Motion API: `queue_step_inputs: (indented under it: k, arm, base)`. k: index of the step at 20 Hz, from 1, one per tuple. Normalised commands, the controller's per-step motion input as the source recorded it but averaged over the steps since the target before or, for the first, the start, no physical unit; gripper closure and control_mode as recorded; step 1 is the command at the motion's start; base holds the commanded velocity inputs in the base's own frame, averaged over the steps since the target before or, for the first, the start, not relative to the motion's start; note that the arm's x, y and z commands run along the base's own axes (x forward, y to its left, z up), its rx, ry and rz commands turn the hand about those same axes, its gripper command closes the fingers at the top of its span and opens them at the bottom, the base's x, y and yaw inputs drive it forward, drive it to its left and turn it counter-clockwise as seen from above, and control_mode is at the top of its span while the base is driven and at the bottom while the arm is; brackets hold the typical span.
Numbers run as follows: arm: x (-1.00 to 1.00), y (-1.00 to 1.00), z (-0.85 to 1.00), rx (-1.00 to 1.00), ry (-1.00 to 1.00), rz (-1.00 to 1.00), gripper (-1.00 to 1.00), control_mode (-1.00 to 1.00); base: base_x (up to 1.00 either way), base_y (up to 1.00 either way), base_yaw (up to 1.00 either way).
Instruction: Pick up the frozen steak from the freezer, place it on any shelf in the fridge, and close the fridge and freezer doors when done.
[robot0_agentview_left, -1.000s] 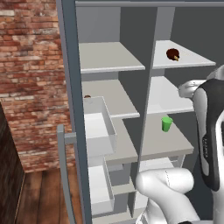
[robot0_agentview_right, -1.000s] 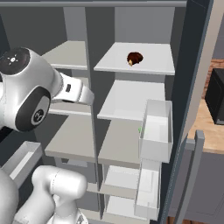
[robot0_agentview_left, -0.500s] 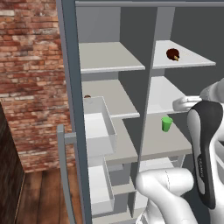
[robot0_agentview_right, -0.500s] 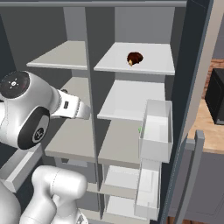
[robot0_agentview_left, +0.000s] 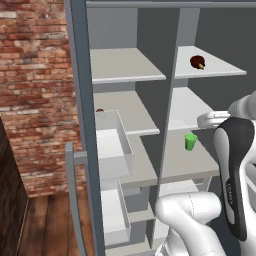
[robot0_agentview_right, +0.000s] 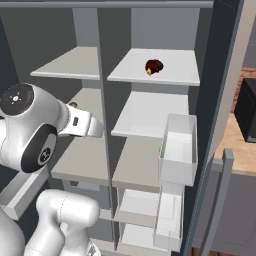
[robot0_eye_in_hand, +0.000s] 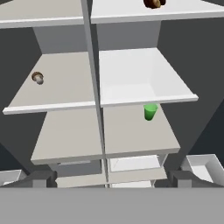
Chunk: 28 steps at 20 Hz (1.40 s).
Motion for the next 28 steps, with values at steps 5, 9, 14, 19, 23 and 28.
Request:
queue_step_inputs:
  k: [5, 9, 14, 19, 23, 28]
  arm:
    - [0.0, 0.0, 0.0, 0.0, 0.0, 0.0, -1.0, -1.0]
    - [0.0, 0.0, 0.0, 0.0, 0.0, 0.0, -1.0, -1.0]
    - [0.0, 0.0, 0.0, 0.0, 0.0, 0.0, -1.0, -1.0]
    - [0.0, 0.0, 0.0, 0.0, 0.0, 0.0, -1.0, -1.0]
    - [-0.1, 0.0, 0.0, 0.0, 0.0, 0.0, -1.0, -1.0]
    - [-0.23, 0.0, 0.0, 0.0, 0.0, 0.0, -1.0, -1.0]
  base:
    - [0.0, 0.0, 0.0]
    - [0.0, 0.0, 0.0]
    - [0.0, 0.0, 0.0]
    - [0.0, 0.0, 0.0]
    - [0.0, 0.0, 0.0]
    - [0.0, 0.0, 0.0]
